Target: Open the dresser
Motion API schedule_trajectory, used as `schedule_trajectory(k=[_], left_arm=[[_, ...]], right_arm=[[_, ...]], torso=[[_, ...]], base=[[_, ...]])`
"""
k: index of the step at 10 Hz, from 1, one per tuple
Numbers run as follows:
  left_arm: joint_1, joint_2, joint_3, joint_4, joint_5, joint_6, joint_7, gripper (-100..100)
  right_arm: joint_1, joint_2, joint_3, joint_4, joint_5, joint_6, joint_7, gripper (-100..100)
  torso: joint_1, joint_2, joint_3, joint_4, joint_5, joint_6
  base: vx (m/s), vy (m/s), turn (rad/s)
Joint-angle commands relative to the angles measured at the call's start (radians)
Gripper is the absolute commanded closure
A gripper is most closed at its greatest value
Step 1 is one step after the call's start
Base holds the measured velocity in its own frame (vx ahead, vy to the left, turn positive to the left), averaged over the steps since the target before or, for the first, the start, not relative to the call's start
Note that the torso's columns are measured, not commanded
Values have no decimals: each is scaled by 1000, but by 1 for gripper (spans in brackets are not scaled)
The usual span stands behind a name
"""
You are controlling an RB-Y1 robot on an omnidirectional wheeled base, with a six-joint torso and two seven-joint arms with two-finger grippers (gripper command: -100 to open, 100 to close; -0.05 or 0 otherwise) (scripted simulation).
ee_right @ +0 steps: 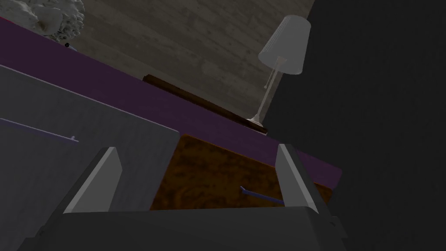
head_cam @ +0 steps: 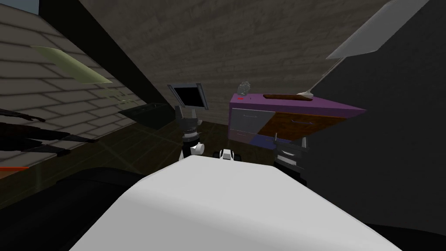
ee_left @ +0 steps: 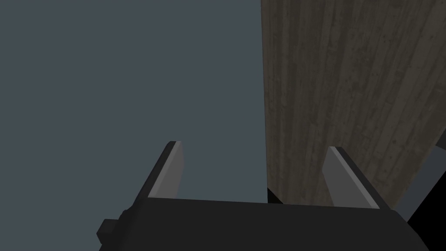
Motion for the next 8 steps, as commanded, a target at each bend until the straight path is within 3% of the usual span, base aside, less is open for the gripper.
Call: schedule_trajectory(k=[1,8], left_arm=[[0,0,0,0,0,0,0,0],[0,0,0,0,0,0,0,0]], right_arm=[[6,-1,-2,3,-15,-6,-60,-100],[38,-2,-3,35,-104,-42,-250,-100]], torso=[[-1,0,0,0,0,1],[-1,1,1,0,0,1]], base=[[28,-2,-5],[46,-9,136]])
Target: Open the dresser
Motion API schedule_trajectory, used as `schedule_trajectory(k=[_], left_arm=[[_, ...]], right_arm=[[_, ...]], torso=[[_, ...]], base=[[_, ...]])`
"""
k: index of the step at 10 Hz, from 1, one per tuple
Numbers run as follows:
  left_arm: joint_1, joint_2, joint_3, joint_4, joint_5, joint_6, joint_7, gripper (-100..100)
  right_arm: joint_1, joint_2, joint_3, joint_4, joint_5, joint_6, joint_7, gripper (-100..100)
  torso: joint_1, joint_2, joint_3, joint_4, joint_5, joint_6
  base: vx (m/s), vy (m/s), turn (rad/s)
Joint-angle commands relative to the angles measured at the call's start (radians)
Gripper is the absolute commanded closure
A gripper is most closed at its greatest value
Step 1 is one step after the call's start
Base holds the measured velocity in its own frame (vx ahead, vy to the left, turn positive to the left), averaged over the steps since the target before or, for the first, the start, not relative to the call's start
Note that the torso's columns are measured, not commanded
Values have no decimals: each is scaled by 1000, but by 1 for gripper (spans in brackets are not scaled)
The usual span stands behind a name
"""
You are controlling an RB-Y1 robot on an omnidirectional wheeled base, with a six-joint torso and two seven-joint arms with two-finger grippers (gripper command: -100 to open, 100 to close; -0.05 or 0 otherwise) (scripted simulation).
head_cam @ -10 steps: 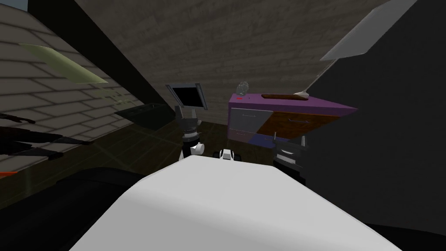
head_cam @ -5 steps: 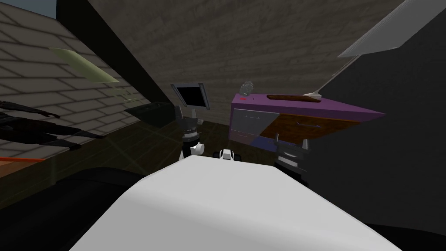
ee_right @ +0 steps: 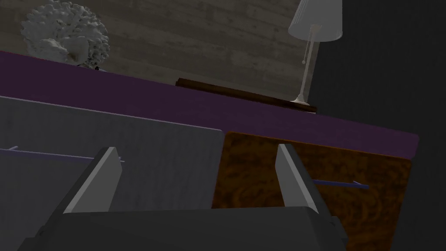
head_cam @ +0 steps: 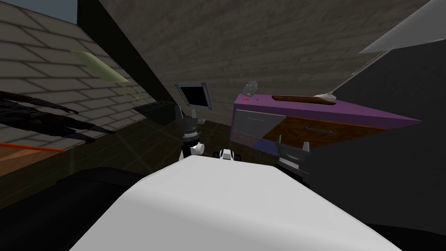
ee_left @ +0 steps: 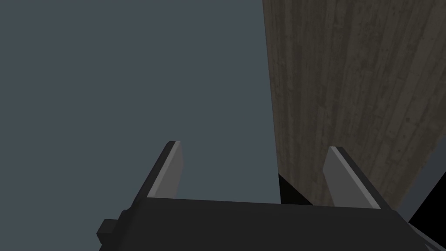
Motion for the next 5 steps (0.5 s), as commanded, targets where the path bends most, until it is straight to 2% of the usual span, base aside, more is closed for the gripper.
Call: schedule_trajectory(k=[1,2,5], left_arm=[[0,0,0,0,0,0,0,0],[0,0,0,0,0,0,0,0],[0,0,0,0,0,0,0,0]], right_arm=[[9,1,1,12,-30,-12,-75,-100],[9,1,1,12,-30,-12,-85,-100],[22,4,3,33,-86,-29,-182,-100]], torso=[[0,-1,-1,0,0,-1],[0,-2,-1,0,0,0],[0,-1,-1,0,0,0]], base=[[57,-14,136],[28,-7,-23],[48,-12,191]])
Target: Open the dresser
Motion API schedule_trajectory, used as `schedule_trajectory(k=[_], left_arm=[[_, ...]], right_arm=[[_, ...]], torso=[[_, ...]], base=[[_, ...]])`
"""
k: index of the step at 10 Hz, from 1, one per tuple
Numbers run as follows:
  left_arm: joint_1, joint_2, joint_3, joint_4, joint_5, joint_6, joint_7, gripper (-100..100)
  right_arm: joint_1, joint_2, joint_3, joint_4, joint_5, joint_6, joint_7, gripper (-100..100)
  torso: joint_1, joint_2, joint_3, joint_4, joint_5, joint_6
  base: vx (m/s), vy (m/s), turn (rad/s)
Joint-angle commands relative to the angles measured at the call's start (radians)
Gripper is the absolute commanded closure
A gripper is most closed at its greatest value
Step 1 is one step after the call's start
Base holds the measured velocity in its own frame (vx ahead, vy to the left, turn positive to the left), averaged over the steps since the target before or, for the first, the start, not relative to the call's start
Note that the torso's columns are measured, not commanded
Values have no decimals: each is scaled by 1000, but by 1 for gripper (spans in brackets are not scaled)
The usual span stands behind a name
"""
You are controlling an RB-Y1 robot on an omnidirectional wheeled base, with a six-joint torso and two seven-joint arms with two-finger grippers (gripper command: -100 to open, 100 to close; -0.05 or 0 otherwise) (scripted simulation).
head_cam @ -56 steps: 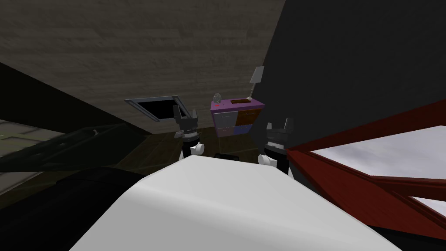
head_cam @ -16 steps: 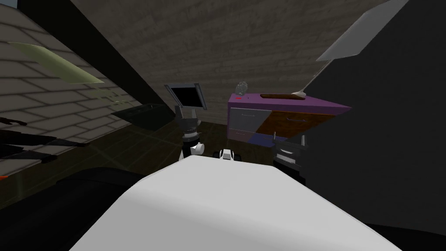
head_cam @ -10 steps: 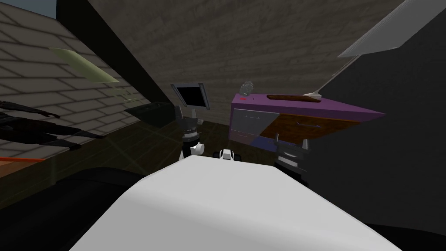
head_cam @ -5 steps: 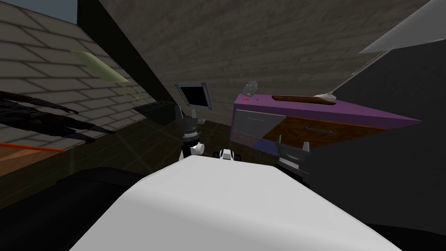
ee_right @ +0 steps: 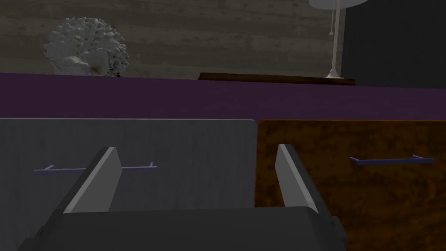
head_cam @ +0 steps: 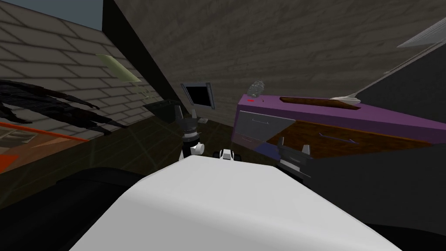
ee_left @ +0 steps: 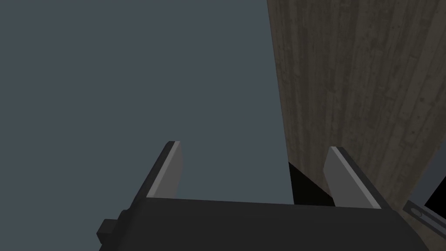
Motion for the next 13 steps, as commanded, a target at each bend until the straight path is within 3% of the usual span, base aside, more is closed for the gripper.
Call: schedule_trajectory(k=[1,13], left_arm=[[0,0,0,0,0,0,0,0],[0,0,0,0,0,0,0,0]], right_arm=[[7,3,2,9,-32,-6,-78,-100],[11,20,18,61,-154,-24,-401,-100]], torso=[[0,-1,0,0,0,0],[0,0,0,0,0,0]], base=[[53,-19,116],[35,-10,115]])
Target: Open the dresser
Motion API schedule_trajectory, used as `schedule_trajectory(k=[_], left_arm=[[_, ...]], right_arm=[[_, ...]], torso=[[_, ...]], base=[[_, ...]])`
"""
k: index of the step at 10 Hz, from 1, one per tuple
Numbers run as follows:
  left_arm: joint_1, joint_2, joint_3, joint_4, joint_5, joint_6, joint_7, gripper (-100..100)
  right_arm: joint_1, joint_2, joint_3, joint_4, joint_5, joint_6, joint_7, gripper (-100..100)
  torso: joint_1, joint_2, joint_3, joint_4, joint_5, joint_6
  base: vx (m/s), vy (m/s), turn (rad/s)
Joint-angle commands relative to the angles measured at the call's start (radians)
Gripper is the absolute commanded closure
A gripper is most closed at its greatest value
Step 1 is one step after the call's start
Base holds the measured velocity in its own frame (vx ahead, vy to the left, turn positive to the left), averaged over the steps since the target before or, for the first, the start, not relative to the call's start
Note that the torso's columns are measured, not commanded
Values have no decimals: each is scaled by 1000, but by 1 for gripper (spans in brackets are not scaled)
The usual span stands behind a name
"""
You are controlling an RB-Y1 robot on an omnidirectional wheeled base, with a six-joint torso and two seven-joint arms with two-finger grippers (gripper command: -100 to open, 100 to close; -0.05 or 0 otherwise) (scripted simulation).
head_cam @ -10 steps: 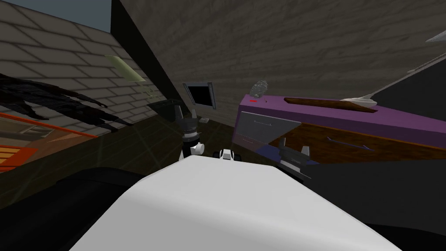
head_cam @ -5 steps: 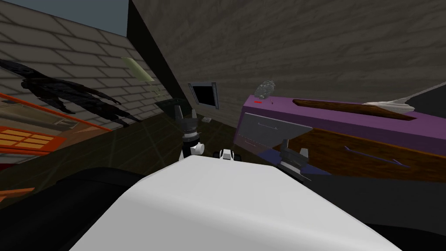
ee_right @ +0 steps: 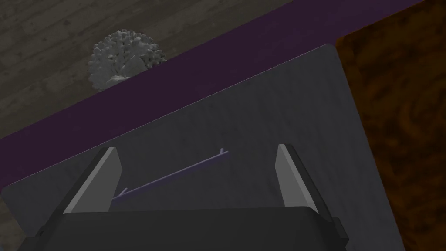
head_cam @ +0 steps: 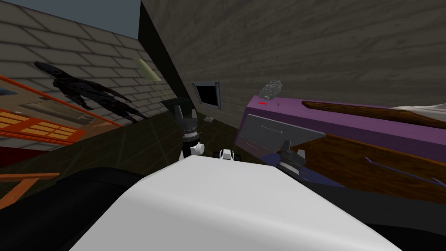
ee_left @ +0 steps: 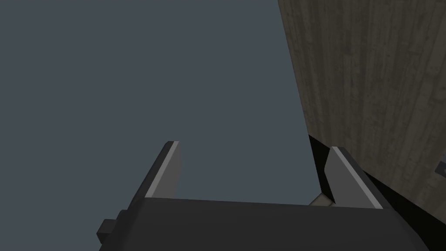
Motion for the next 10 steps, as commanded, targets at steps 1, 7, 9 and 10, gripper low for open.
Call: schedule_trajectory(k=[1,7,9,10], left_arm=[[0,0,0,0,0,0,0,0],[0,0,0,0,0,0,0,0],[0,0,0,0,0,0,0,0],[0,0,0,0,0,0,0,0]], right_arm=[[-1,5,4,8,-26,1,-78,-100],[-13,17,18,35,-85,3,-233,-100],[-17,22,22,43,-103,5,-289,-100],[-17,22,22,43,-103,5,-308,-100]], torso=[[-1,-1,0,0,0,0],[0,0,0,0,0,0],[0,-1,-1,0,0,0],[0,0,0,0,0,0]], base=[[39,-17,113],[26,-8,112],[29,-14,95],[22,-12,89]])
